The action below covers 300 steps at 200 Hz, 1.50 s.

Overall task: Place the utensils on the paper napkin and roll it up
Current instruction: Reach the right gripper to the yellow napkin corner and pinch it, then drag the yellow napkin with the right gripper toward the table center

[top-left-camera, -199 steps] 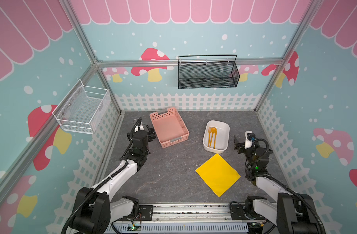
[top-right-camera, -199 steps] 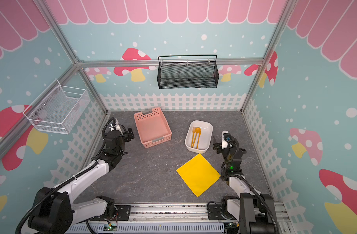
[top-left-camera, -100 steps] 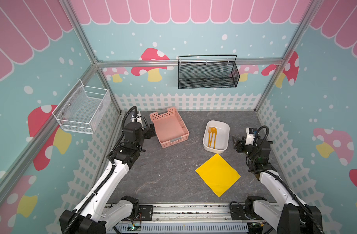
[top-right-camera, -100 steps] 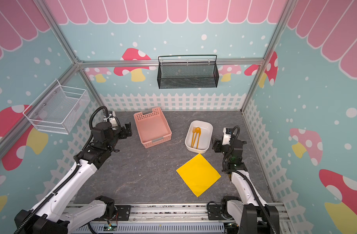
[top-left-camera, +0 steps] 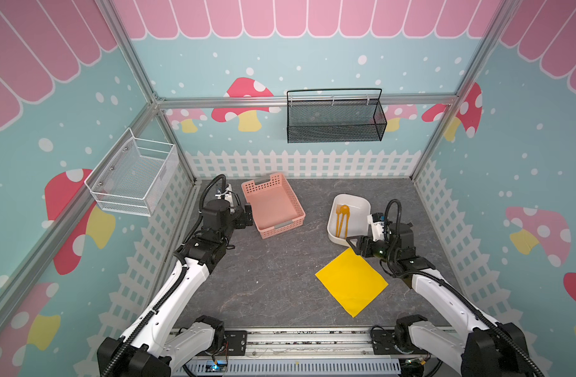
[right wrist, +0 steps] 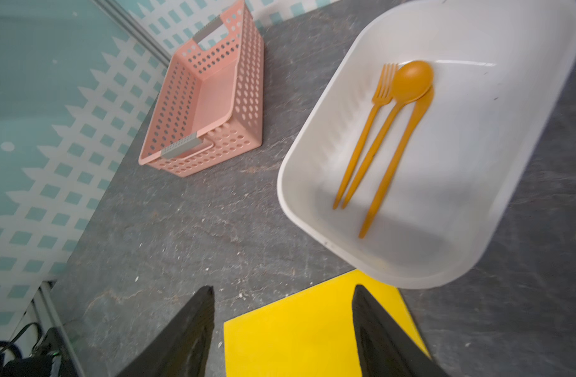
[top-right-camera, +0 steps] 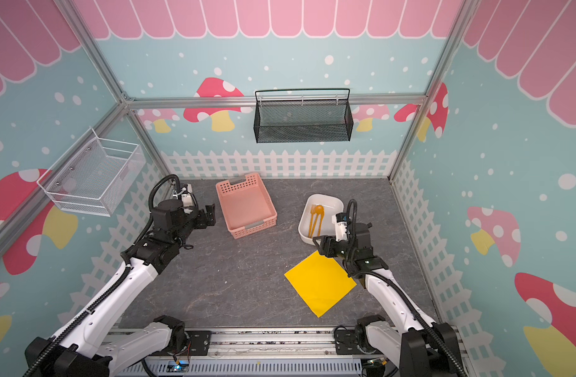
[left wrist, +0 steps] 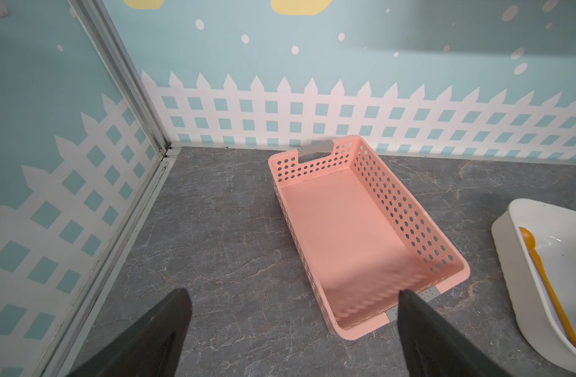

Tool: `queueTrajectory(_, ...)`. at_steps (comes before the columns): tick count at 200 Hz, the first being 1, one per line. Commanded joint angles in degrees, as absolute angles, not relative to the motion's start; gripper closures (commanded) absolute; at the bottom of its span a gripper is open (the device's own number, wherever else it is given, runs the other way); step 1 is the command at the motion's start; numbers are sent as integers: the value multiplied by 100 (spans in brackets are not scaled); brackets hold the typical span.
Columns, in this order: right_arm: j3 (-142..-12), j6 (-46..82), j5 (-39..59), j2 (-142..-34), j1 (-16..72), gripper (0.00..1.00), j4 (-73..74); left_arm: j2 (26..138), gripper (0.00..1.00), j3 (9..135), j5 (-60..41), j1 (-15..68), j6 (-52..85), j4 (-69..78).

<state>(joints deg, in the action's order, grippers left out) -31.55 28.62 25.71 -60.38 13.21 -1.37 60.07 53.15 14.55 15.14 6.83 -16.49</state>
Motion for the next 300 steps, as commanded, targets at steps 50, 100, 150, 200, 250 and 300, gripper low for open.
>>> queueTrajectory(50,-2769,3497,2968,-6009,2027,32,-665,5848,0,5188,1367,1521,636,-1633)
queueTrajectory(100,-3040,3229,2553,-6718,2179,32,-1192,5999,0,5299,993,1512,739,-1677)
queueTrajectory(150,-3505,3127,2150,-7666,2392,32,-1385,5976,0,5255,1073,1498,673,-1679)
queueTrajectory(200,-3530,3327,2151,-8075,2690,32,-1204,5986,0,5252,1077,1487,680,-1683)
queueTrajectory(250,-3599,3830,2256,-8358,3158,32,-725,6025,0,5255,1016,1458,702,-1657)
queueTrajectory(300,-3964,4229,2180,-8984,3674,32,-307,6039,0,5254,989,1424,704,-1657)
